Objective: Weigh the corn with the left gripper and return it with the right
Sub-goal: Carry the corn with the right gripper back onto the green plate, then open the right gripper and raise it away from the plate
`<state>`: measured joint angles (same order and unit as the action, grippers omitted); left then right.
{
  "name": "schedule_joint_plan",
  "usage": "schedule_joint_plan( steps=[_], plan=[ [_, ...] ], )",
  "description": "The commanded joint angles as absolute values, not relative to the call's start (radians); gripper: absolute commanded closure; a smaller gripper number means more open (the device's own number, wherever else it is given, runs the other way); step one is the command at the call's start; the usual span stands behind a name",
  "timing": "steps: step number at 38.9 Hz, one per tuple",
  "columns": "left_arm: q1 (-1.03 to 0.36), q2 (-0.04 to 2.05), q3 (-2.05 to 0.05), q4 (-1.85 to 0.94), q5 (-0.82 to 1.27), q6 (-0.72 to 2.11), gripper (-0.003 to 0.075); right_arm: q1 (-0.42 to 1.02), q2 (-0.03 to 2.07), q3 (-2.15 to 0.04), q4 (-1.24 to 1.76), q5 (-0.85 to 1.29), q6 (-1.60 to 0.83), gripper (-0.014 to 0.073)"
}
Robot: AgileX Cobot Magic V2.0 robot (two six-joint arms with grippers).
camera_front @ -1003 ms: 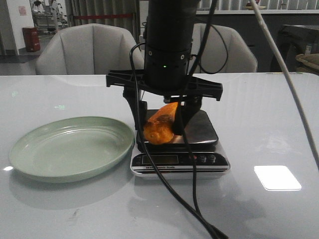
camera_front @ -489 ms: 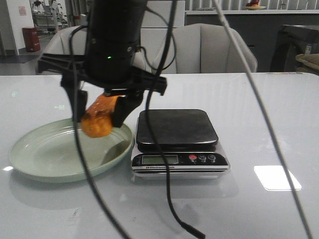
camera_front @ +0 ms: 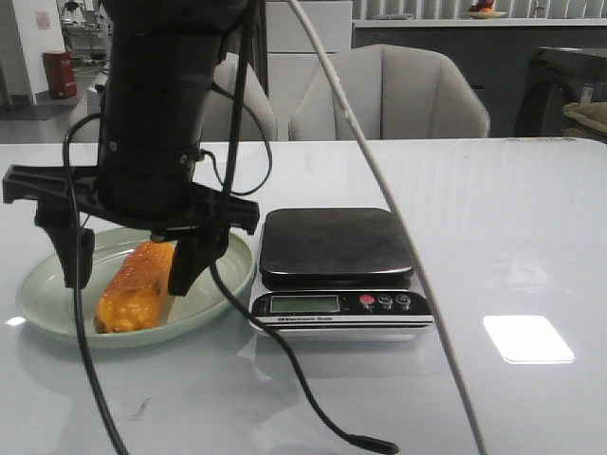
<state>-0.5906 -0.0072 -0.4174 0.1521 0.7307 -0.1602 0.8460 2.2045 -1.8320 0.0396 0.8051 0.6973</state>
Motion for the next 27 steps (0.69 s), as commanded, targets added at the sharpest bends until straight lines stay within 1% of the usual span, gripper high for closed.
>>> schedule_joint_plan(
  steps=[1,10,14,19,27],
  plan=[
    [-0.589,-0.006,-0.440,0.159,0.660,-0.161,0.0606,0.816,2.090,-1.884,0.000,0.838,0.652,-0.0011],
    [-0.589,-0.006,-0.440,0.159,0.660,-0.161,0.0606,0.718,1.967,-1.884,0.000,1.036,0.414,-0.0011],
    [-0.589,-0.006,-0.440,0.159,0.660,-0.161,0.0606,0.679,1.906,-1.880,0.000,1.089,0.326,-0.0011],
    [-0.589,-0.006,-0.440,0.159,0.660,-0.161,0.0606,0.636,1.784,-1.798,0.000,1.060,0.237,-0.0011],
    [-0.589,-0.006,-0.440,0.159,0.660,-0.161,0.0606,0.553,1.505,-1.462,0.006,0.900,0.199,-0.0011]
  ],
)
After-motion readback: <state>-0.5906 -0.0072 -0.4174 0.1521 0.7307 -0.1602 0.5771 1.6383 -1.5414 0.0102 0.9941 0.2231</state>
